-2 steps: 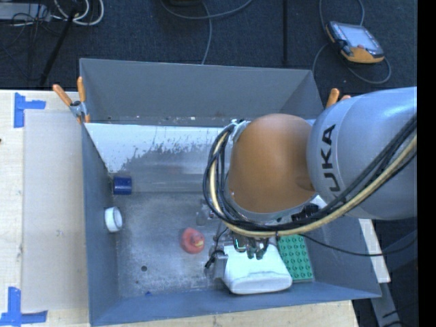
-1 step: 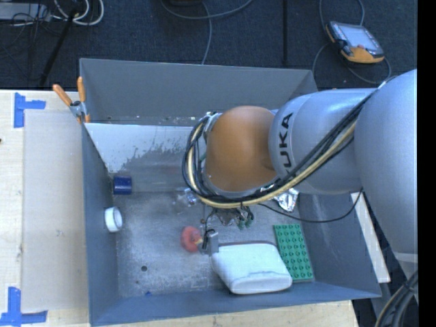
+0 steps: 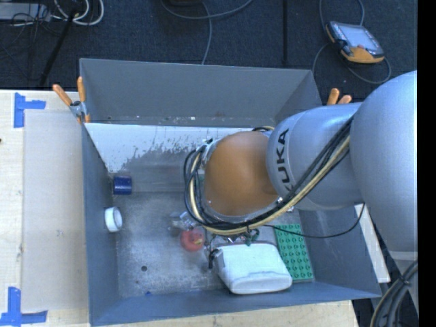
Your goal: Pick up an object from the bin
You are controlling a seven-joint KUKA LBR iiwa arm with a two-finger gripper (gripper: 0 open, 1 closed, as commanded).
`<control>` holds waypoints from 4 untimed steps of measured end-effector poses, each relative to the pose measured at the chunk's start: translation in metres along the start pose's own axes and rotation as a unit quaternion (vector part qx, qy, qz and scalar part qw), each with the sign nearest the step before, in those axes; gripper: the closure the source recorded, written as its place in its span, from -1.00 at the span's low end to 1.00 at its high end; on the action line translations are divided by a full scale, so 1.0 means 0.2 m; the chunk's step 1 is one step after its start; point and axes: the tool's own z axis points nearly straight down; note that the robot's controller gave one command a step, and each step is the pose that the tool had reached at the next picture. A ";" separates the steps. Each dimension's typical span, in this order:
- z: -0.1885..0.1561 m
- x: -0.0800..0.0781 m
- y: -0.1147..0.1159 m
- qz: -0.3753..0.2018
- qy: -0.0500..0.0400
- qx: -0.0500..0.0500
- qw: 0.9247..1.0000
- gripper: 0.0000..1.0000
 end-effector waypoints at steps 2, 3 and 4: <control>0.00 0.22 -0.17 -0.176 -0.002 0.000 0.984 -1.00; -0.01 0.23 -0.18 -0.173 -0.002 0.000 0.985 1.00; -0.67 0.34 -0.02 -0.169 -0.004 0.003 0.986 1.00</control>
Offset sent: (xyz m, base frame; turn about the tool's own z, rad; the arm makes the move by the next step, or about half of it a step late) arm -0.0224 -0.0657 0.0188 -0.0030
